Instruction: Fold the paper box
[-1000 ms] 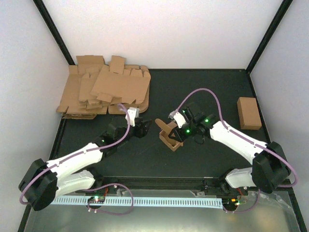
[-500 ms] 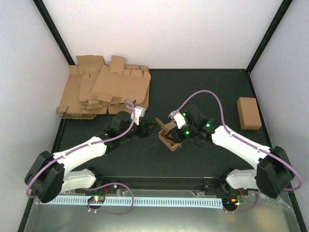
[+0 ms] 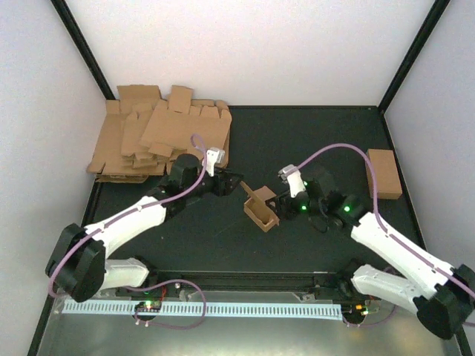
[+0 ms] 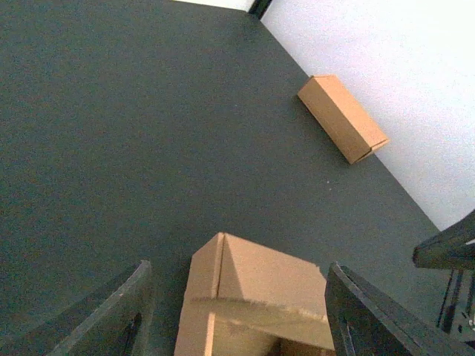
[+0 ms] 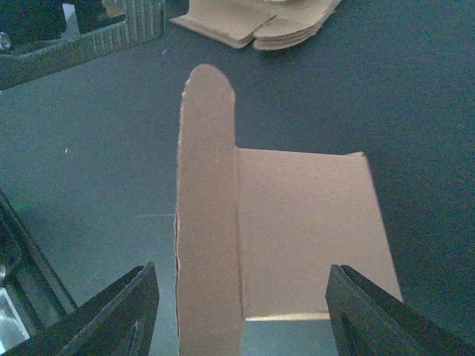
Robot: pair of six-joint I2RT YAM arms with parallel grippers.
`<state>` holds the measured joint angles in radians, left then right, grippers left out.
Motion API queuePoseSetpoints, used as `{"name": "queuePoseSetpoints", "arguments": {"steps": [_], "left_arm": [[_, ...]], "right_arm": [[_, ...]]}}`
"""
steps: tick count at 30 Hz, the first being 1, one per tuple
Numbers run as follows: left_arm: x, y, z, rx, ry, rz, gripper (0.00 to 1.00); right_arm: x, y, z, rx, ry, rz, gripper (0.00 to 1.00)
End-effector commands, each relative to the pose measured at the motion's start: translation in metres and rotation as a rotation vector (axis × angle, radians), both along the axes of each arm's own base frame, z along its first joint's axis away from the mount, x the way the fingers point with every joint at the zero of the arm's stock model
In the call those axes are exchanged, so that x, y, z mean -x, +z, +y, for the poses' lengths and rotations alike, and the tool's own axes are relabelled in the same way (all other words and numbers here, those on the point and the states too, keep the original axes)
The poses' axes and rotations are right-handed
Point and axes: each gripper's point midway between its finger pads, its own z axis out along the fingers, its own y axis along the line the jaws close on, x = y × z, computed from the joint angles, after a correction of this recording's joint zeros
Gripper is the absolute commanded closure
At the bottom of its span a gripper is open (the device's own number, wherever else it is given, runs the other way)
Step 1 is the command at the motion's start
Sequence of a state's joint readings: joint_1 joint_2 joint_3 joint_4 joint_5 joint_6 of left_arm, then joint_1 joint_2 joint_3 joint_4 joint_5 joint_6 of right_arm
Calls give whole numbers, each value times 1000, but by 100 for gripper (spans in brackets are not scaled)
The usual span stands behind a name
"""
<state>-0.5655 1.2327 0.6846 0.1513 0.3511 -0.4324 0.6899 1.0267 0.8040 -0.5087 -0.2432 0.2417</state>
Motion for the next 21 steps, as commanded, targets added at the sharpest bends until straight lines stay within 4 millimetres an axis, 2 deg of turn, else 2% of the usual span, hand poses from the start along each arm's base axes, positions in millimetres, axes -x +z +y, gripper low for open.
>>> {"name": "queuePoseSetpoints", "arguments": {"steps": [1,3,8,10,12,16,21], "left_arm": [[-5,10,-19,-10,-105,8,34],[-11,4,-19,-49,-95,47,35],[-20,12,-23,-61,-89,20,35],[-21,16,-27,-50,-105,19,35],[-20,21,-32,-38,-136,10,35],[-10,27,-42,-47,-244,-35,37],[13,25,-49,-78,-400,-40,39]], "right_arm": [[1,10,-24,-17,-129,-52,34],[3,15,-36,-40,-191,-70,33],[7,16,-69,-82,-383,-59,35],[11,8,-76,-95,-436,-20,42],[15,-3,-81,-116,-490,33,57],[26,-26,-65,-204,-456,143,96],[40,-45,-30,-356,-326,272,98]]}}
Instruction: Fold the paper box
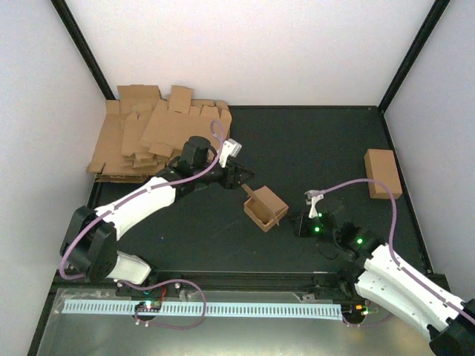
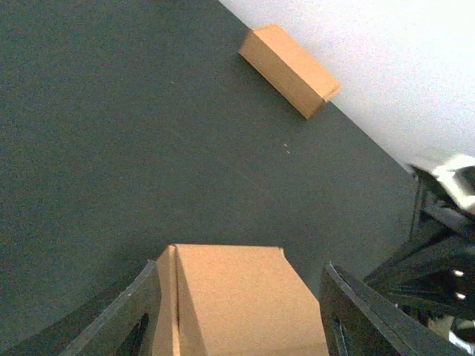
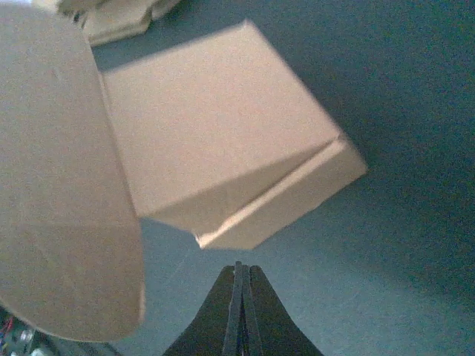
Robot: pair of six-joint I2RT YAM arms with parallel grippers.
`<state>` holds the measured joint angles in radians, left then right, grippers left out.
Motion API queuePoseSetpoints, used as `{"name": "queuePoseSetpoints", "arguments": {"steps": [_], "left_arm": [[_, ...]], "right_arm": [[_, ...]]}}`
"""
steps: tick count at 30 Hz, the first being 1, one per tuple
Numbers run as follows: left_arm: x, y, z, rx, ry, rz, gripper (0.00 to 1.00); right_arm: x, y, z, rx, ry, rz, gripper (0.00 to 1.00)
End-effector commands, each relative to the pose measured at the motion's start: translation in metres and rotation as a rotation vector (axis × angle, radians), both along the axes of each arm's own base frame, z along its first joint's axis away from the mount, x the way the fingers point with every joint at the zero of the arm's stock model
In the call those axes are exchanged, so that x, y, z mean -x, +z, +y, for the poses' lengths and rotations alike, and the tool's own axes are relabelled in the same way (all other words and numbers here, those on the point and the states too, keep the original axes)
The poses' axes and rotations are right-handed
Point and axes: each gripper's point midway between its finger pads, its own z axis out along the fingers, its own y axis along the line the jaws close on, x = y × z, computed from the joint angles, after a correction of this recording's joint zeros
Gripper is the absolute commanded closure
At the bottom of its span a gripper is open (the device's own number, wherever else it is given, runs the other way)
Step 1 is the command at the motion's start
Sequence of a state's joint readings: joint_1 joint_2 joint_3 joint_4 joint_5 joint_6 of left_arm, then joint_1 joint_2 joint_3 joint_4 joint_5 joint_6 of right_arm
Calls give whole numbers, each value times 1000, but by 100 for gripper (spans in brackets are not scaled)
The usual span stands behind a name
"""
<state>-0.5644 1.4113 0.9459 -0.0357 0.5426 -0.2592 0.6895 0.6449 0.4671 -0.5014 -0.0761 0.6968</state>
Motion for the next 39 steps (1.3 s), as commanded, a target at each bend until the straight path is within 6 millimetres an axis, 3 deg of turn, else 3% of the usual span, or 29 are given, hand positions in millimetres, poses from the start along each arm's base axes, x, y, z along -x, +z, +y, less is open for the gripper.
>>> {"name": "queuePoseSetpoints", "arguments": {"steps": [1,5,12,27,39], "left_arm": [[26,8,-9,-7,-187,-40,39],[35,0,-4,-16,-203,-59,38],[35,-20,-4,-32,-195,3,39],[26,-50,-18,8,-207,94,42],[28,-50,-13,1,-180,98,40]], "right_arm": [[11,3,39,-255,102,62,98],[14,2,51,-322,150,65,98],[9,-7,61,-323,178,81,98],[-10,-28,57,-291,96,79,98],[-10,-41,59,-302,101,106,98]]}}
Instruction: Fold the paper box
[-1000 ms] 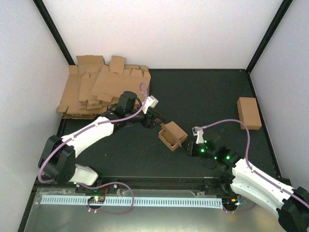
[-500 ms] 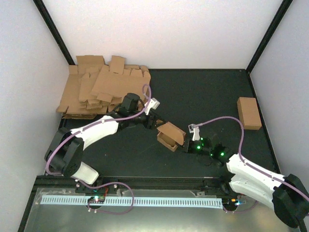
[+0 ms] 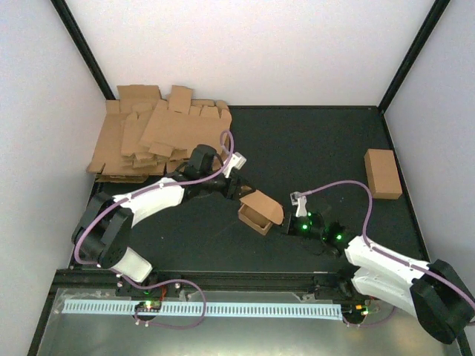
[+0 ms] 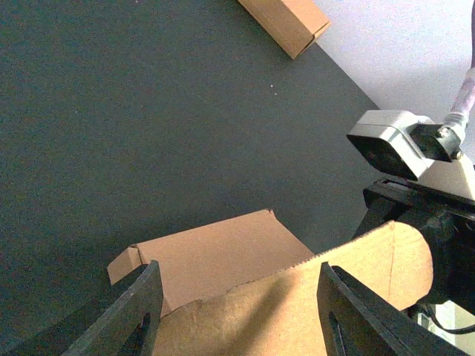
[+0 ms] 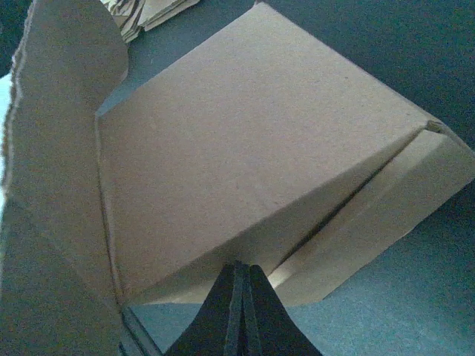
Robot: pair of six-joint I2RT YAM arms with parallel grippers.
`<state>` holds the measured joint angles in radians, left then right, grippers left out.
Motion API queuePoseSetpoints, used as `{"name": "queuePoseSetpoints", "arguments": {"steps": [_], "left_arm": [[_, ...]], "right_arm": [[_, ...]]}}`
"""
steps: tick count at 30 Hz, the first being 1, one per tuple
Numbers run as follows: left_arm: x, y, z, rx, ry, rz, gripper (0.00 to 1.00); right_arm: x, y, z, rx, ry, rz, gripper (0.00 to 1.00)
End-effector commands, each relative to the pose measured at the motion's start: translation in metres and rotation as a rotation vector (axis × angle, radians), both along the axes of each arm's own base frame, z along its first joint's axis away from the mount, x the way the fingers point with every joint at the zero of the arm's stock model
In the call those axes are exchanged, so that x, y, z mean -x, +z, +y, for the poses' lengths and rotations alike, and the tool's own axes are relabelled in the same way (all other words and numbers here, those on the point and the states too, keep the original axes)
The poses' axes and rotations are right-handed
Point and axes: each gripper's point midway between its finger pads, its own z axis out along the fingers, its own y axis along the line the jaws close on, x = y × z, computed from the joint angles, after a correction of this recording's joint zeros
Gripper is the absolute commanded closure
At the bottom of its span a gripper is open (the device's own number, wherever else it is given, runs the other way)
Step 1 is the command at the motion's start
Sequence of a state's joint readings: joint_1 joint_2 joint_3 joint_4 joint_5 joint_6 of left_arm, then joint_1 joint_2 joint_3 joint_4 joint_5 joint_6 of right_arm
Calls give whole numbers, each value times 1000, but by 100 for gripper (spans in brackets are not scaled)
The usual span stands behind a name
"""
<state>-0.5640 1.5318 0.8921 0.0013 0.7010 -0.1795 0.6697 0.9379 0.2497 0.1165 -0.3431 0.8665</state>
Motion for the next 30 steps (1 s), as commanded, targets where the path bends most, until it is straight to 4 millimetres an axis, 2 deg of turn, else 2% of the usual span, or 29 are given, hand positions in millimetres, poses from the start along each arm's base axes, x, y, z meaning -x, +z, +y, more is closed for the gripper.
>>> {"name": "queuePoseSetpoints", "arguments": {"steps": [1,9,11,15,19,23,26,30], "left_arm": [[7,5,0,27,-10,6,40],[11,3,1,51,-4,21,36],[13,4,2,64,-1,27,28],[22,29,13,123,33,-46,3],[29,50,36,108,128,-147,1],[37,38,60,33,219,-150,1],[45,20,77,-15,286,-113,1],[58,4,85,4,297,-84,1]], "right_arm": [[-5,2,5,-29,5,-10,98],[-7,-3,10,-59,7,5,98],[-8,-3,11,-64,5,8,98],[-10,-3,10,-61,1,8,98],[-10,-2,10,-59,1,4,98],[-10,1,10,-60,5,-4,98],[-10,3,11,-68,11,-4,98],[-9,7,12,-61,24,-6,98]]}}
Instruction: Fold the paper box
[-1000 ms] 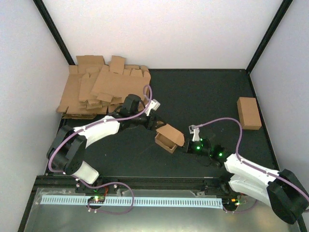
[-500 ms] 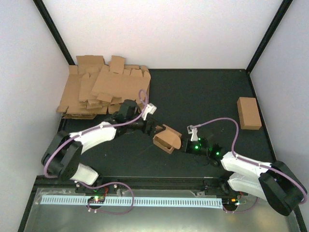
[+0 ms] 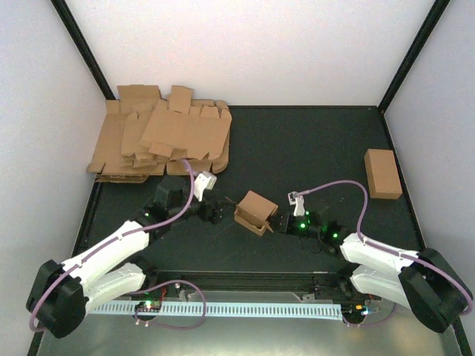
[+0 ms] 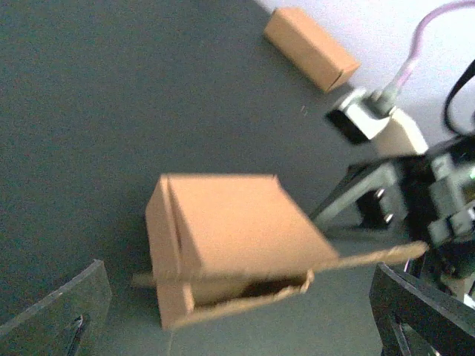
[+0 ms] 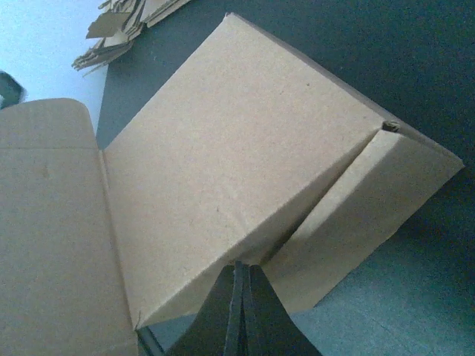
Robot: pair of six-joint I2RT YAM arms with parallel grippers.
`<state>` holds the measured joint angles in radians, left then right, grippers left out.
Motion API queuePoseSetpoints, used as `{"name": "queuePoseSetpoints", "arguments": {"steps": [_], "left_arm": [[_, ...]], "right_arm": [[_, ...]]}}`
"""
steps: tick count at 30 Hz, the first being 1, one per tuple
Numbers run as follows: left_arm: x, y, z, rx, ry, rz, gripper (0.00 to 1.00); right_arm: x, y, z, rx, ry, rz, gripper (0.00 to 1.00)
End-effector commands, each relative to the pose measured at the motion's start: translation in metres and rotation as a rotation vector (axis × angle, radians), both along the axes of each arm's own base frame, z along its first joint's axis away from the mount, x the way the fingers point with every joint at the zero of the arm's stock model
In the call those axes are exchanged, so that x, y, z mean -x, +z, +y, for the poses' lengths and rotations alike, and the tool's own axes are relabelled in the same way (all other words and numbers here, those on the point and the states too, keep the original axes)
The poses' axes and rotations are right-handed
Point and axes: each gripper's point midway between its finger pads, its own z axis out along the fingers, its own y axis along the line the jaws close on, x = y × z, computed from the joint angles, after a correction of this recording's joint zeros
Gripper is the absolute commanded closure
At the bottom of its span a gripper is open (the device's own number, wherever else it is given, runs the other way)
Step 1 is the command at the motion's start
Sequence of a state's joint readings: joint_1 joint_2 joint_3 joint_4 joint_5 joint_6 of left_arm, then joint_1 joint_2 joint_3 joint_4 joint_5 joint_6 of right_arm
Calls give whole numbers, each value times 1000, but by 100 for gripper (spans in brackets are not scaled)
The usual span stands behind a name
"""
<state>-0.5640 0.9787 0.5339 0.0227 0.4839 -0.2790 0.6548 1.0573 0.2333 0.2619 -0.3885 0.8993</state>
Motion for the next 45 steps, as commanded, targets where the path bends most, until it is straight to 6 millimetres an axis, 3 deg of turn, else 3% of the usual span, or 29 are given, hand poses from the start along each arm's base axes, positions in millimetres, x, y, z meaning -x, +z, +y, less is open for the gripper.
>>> {"name": "queuePoseSetpoints", "arguments": {"steps": [1,5,10,15,17,21,27,31,35,42,45], "left_arm": [[8,-29,16,-28,68,82,1],[5,-22,15,-23,77,83,1],[-1,-1,9,-17,64,65,1],[-5,17,5,3,49,34,1],[-5,18,4,2,46,36,1],[-4,14,5,-11,44,46,1],[1,-5,2,-40,13,104,1],[0,-15,-2,-59,0,145,1],[-6,-20,-3,-84,6,160,1],[-14,-35,-12,-135,-32,207,7],[-23,-46,-15,-188,-42,230,10]], "right_arm": [[-3,16,2,-6,19,-42,98],[-5,26,-18,98,-35,-97,98],[-10,62,-34,162,-67,-222,96],[-8,102,3,115,156,-314,98],[-8,106,19,112,248,-291,98],[-4,81,35,99,345,-201,98],[3,14,29,149,346,-77,98],[3,-12,28,177,342,-29,98],[-1,-10,28,189,332,-38,98],[-5,27,21,207,310,-139,98],[-5,30,19,225,313,-145,98]]}}
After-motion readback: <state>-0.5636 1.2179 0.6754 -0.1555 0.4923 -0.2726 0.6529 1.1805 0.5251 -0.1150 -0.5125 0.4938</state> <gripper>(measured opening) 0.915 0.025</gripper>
